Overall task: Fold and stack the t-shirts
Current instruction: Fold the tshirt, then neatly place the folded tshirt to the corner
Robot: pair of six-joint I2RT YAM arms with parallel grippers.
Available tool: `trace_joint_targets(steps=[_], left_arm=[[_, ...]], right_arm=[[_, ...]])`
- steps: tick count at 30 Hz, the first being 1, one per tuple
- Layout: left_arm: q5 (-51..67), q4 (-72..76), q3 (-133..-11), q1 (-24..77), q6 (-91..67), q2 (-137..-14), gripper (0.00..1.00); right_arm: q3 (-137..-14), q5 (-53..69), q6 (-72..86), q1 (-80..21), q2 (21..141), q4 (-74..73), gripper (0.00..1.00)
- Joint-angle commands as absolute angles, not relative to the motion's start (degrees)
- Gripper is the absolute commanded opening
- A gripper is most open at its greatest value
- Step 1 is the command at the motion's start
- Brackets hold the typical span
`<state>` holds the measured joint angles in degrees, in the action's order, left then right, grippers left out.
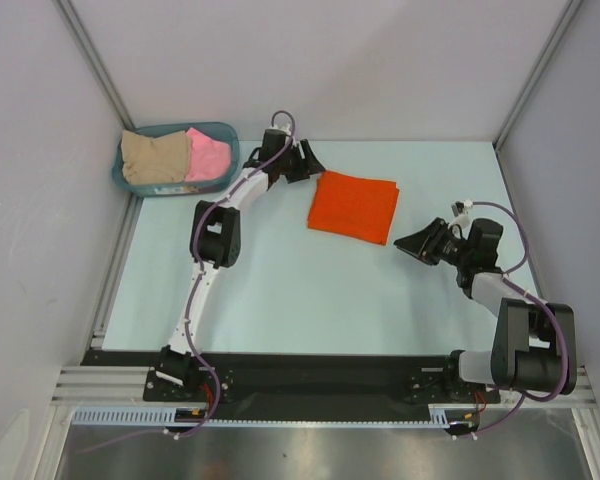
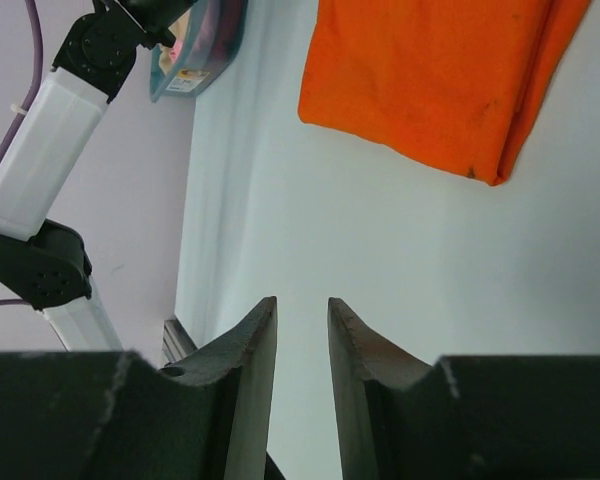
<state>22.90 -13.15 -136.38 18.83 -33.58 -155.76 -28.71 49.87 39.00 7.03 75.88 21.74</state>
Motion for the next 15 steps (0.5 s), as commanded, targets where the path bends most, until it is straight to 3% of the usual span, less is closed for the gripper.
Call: trace_joint_targets(steps=[1, 15], left_arm=[[24.0, -16.7, -138.8, 19.2, -39.2, -157.8, 0.70], [21.5, -18.1, -139.6, 22.2, -41.7, -159.2, 0.63]], right_arm=[[-27.9, 53.1, 40.7, 7.8, 73.7, 26.7, 0.32], [-26.3, 56.8, 44.9, 9.9, 72.2, 31.2, 0.32]])
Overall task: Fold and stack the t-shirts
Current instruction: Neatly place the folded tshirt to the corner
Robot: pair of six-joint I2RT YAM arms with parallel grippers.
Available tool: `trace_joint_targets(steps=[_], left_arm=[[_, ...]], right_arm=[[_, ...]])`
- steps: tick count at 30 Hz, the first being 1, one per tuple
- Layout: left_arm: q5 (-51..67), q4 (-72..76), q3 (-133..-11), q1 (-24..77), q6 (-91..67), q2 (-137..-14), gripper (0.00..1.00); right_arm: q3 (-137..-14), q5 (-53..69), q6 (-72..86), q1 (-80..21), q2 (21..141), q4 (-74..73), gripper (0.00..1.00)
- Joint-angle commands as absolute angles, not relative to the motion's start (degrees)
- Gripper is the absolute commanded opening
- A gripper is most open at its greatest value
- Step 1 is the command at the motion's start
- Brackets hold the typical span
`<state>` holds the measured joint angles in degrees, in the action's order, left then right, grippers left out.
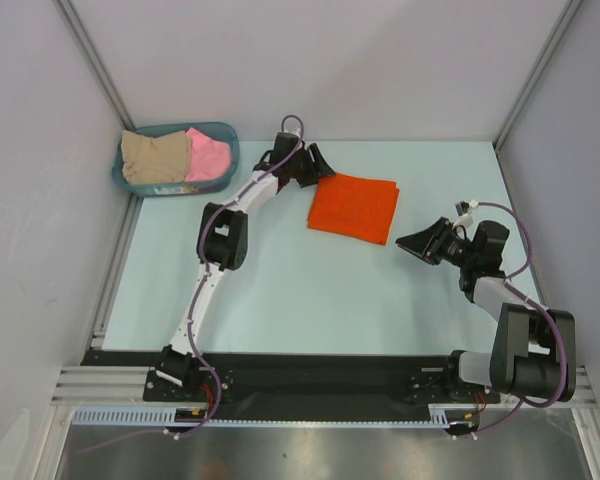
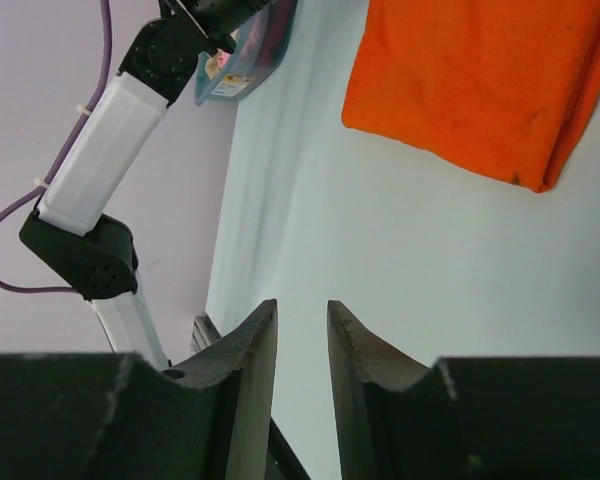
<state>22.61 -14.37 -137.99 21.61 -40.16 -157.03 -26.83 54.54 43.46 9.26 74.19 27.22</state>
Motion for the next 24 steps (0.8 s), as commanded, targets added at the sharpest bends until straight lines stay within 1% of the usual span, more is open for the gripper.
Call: trace_joint_targets(steps=[1, 3, 6, 7, 9, 10, 12, 13, 14, 15, 16, 18, 19, 21, 22, 24], left_arm=[[21.6, -17.9, -139.6, 22.2, -42.0, -159.3, 0.62], [22.6, -17.7, -140.3, 22.4, -42.6, -159.8, 0.60], [22.6, -17.5, -140.7, 22.3, -43.0, -160.3, 0.50], [22.7, -17.2, -140.6, 22.2, -43.5, -160.4, 0.42], [23.3, -16.1, -140.3, 21.8, -43.9, -160.4, 0.33], [23.3, -15.6, -140.2, 21.8, -44.0, -160.3, 0.26], [23.1, -14.8, -139.3, 21.5, -44.1, -159.7, 0.19], [23.0, -14.3, -137.0, 21.4, -44.1, -158.9, 0.09], [22.7, -14.2, -135.5, 21.3, -44.0, -157.0, 0.03], [21.6, -13.4, -133.4, 21.0, -43.8, -155.3, 0.00], [20.8, -12.6, -128.0, 20.9, -43.1, -153.6, 0.00], [18.9, -10.5, -120.9, 20.7, -42.5, -146.6, 0.00], [16.8, -7.9, -112.7, 20.7, -42.8, -144.3, 0.00], [15.3, -1.5, -103.4, 20.0, -44.2, -136.2, 0.00], [13.7, -0.3, -94.7, 19.8, -46.0, -133.4, 0.00], [11.9, 4.2, -87.0, 19.2, -47.7, -126.3, 0.00]], right_arm=[[-26.3, 57.0, 45.1, 10.1, 72.2, 31.3, 0.32], [-26.0, 57.1, 45.1, 10.5, 71.8, 31.0, 0.32], [-25.9, 57.7, 45.4, 10.9, 71.9, 31.5, 0.32], [-26.0, 57.8, 45.8, 11.0, 71.8, 31.8, 0.32], [-26.2, 58.1, 46.0, 11.2, 71.7, 31.7, 0.32], [-26.2, 58.2, 46.1, 11.2, 71.5, 31.4, 0.32], [-26.5, 58.1, 45.7, 11.2, 70.9, 30.6, 0.32], [-26.5, 58.0, 45.6, 11.2, 70.8, 30.2, 0.32], [-26.5, 57.8, 45.4, 11.2, 70.6, 29.8, 0.31], [-26.8, 57.7, 45.3, 11.2, 70.3, 28.9, 0.31], [-27.0, 57.7, 45.0, 11.1, 70.1, 28.1, 0.31], [-27.5, 56.9, 43.5, 10.8, 69.4, 24.6, 0.31], [-28.1, 56.7, 43.0, 10.5, 68.7, 23.6, 0.31], [-28.6, 55.9, 42.1, 9.2, 67.7, 20.6, 0.30], [-28.9, 55.6, 41.9, 8.7, 66.6, 20.0, 0.29], [-28.9, 55.1, 42.0, 7.2, 65.5, 18.8, 0.29]])
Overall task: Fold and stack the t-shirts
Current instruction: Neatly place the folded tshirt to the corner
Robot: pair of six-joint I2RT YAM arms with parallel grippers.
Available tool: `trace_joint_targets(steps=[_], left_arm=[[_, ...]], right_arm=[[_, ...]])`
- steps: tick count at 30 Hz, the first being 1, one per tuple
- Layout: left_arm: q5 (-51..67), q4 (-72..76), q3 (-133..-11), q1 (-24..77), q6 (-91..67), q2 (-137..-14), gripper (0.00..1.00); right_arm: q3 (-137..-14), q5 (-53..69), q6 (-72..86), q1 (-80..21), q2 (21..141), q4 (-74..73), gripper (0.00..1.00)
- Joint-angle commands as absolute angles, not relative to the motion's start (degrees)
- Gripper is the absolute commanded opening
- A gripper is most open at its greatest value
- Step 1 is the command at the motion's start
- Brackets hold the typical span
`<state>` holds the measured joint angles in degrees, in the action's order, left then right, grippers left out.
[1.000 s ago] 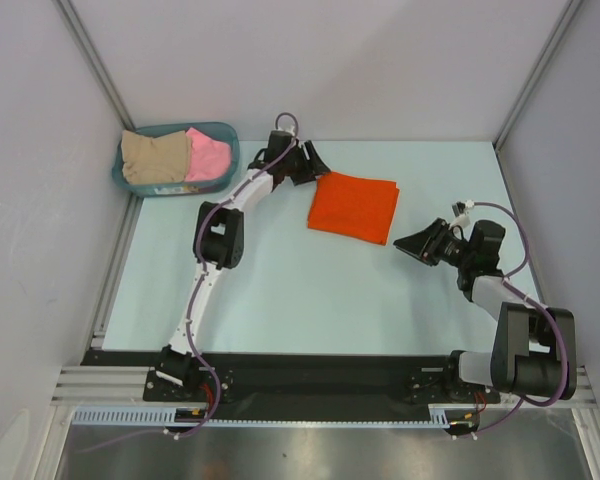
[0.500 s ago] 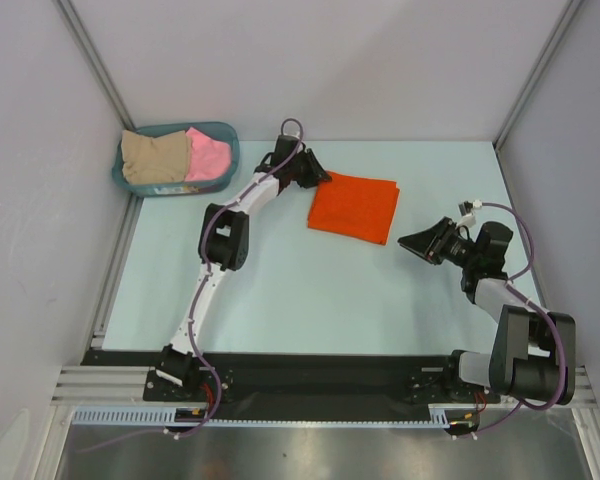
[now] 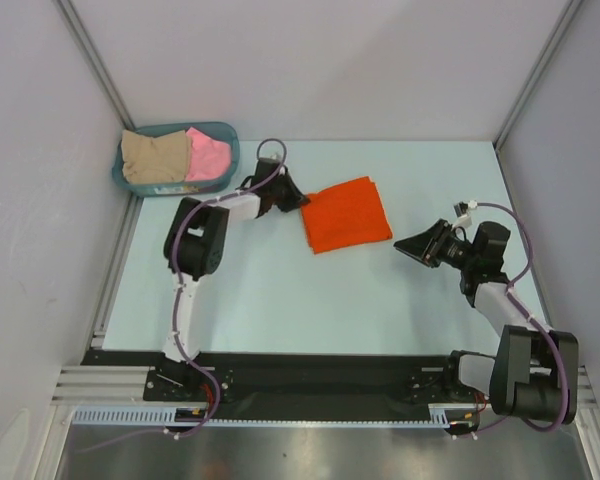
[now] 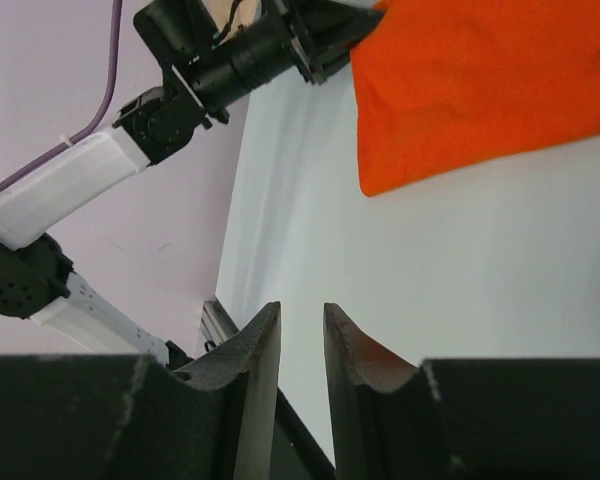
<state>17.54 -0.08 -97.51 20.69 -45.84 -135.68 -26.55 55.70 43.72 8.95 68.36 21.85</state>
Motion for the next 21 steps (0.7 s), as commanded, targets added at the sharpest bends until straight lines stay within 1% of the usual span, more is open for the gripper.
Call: trace_joint_targets(steps=[1, 2, 3, 4, 6, 7, 9, 10, 13, 15, 16, 18, 21], left_arm=[[10.5, 5.2, -79.6, 19.0, -49.5, -123.9, 0.00], [7.8, 6.0, -76.0, 18.9, -50.4, -121.7, 0.00], [6.3, 7.3, -72.5, 18.7, -51.5, -116.9, 0.00], [5.2, 7.8, -65.8, 18.5, -53.7, -114.7, 0.00], [1.2, 9.4, -59.4, 18.1, -56.0, -109.8, 0.00], [0.1, 9.7, -53.6, 17.9, -58.2, -105.1, 0.00], [-4.5, 9.4, -48.3, 16.8, -60.7, -100.7, 0.00], [-6.1, 8.5, -43.8, 16.2, -63.7, -96.2, 0.00], [-10.7, 4.1, -37.3, 13.7, -68.9, -89.9, 0.00], [-14.2, 0.6, -35.0, 12.3, -70.7, -84.2, 0.00], [-15.3, 0.4, -33.4, 12.0, -72.1, -82.5, 0.00], [-17.7, -4.9, -32.0, 10.4, -74.3, -77.3, 0.00], [-20.6, -7.1, -28.8, 7.5, -78.0, -70.3, 0.00]], right_arm=[[-28.9, 54.9, 42.3, 6.7, 64.8, 18.5, 0.29], [-29.0, 54.8, 42.3, 5.9, 63.6, 18.2, 0.29], [-29.2, 54.6, 42.3, 5.5, 62.9, 17.4, 0.29], [-29.4, 54.5, 42.0, 5.0, 62.5, 16.8, 0.29], [-29.7, 54.3, 41.6, 3.8, 60.9, 15.0, 0.29], [-29.7, 54.3, 41.3, 3.4, 60.5, 14.5, 0.29], [-29.7, 54.3, 40.8, 2.5, 59.4, 13.2, 0.29], [-29.7, 54.3, 40.7, 2.3, 59.2, 12.8, 0.29], [-29.7, 53.8, 40.8, 0.5, 57.8, 12.1, 0.29], [-29.8, 53.3, 41.0, 0.2, 57.5, 12.1, 0.29], [-30.1, 53.2, 40.8, -2.1, 57.7, 12.0, 0.29], [-30.5, 53.0, 40.7, -3.0, 57.9, 11.9, 0.29], [-31.0, 53.2, 40.3, -3.6, 58.6, 11.5, 0.29]])
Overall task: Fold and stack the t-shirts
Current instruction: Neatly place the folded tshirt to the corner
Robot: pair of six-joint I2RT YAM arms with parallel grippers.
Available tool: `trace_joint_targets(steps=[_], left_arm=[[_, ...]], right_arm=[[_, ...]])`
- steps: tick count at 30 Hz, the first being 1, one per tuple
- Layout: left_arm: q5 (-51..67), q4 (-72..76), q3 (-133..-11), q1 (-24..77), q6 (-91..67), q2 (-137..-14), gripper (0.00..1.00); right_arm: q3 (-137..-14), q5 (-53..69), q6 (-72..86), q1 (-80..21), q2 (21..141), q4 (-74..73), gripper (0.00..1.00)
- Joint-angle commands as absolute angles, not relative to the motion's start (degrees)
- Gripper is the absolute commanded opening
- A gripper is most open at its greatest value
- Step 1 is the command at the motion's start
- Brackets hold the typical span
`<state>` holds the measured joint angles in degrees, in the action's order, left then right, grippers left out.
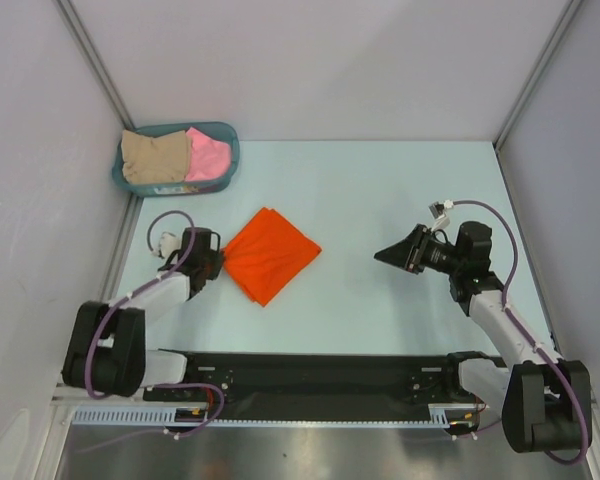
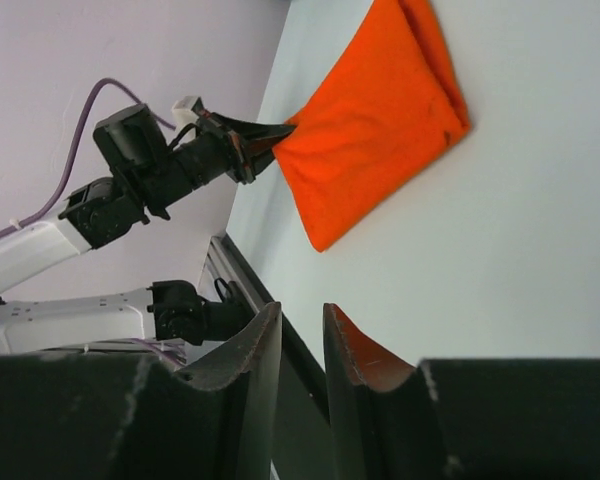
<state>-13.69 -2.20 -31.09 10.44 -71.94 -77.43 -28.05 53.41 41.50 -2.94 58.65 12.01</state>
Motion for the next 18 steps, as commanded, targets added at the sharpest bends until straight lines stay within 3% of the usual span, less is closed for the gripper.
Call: trace_joint_targets(steps=[1, 18], left_arm=[[-21.1, -7.4, -28.0, 6.6, -78.3, -68.9, 0.00], [-33.1, -23.7, -24.0, -12.0, -83.5, -52.0, 0.00]], right_arm=[[-31.1, 53.3, 40.2, -3.6, 58.8, 11.4, 0.29], [-33.7, 53.7, 38.9, -6.9, 64.3, 10.1, 0.26]])
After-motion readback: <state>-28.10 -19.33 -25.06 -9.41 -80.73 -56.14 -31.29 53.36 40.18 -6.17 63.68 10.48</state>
